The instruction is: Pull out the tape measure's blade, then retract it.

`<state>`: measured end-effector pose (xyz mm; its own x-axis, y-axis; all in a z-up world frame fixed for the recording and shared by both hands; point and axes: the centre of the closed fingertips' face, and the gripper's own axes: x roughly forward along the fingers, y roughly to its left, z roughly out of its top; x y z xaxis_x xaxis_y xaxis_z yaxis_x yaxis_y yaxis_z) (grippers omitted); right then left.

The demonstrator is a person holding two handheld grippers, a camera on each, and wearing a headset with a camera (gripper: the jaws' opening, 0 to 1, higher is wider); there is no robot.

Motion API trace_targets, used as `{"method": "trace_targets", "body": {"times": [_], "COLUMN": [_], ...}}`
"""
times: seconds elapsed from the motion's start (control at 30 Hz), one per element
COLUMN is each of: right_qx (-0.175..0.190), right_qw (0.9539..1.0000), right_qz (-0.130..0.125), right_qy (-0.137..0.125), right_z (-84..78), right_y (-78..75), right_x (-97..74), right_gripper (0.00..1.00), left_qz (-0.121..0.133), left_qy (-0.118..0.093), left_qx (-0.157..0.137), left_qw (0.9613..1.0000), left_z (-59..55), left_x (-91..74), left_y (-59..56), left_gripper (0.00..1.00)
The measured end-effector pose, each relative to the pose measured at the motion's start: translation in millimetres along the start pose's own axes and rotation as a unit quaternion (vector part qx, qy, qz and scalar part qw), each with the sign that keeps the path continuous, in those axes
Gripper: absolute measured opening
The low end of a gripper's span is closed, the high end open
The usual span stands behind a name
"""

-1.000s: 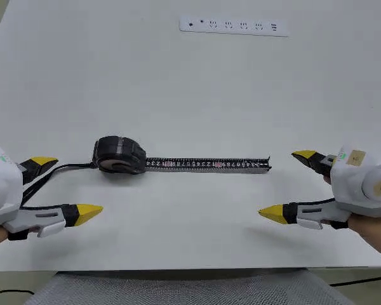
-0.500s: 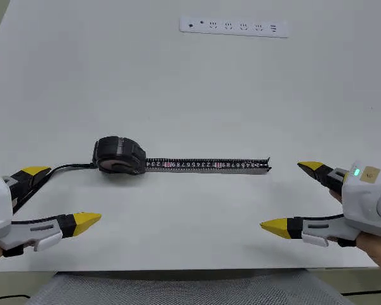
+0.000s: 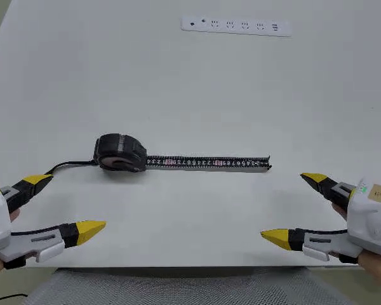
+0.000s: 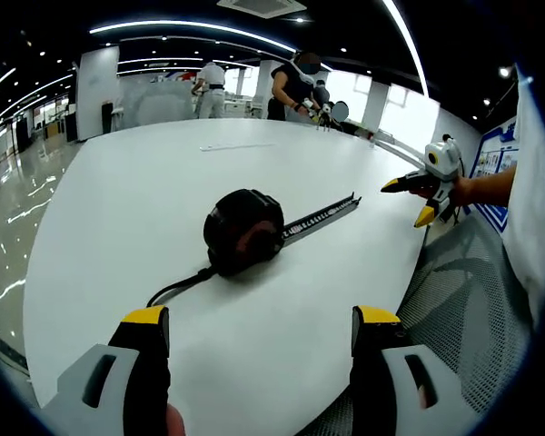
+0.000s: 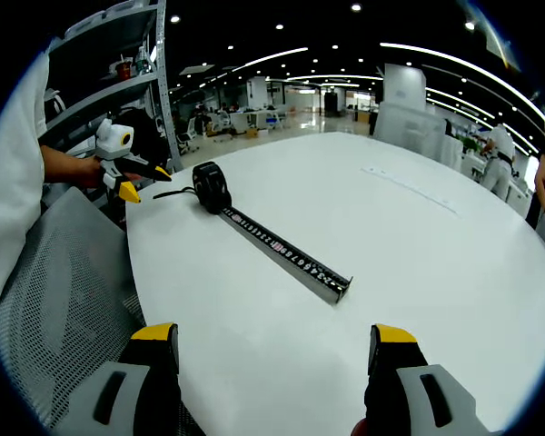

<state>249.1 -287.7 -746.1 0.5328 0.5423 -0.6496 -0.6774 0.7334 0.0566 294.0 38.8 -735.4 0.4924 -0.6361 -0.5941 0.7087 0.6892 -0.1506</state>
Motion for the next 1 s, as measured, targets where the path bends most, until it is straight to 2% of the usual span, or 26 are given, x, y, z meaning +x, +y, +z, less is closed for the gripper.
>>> {"method": "trace_targets", "body": {"times": [0.6, 1.0], "right_qx": [0.005, 0.007], "right_qw": [1.0000, 1.0000], "right_qz": [0.001, 0.002], "right_qy": [0.008, 0.003], "right_z": [-6.1, -2.9], "right_y": [1.3, -0.7], "right_x": [-2.0, -0.9], "right_gripper": [0.85, 0.85], "left_qz": [0.003, 0.014], "left_qy": [0.001, -0.001], "left_qx": [-0.001, -0.008], "left_qw": [1.0000, 0.9999], "left_z": [2.8, 11.5], "left_x": [1.3, 14.6], "left_y": [-3.0, -7.2], "left_gripper": [0.79, 0.79]}}
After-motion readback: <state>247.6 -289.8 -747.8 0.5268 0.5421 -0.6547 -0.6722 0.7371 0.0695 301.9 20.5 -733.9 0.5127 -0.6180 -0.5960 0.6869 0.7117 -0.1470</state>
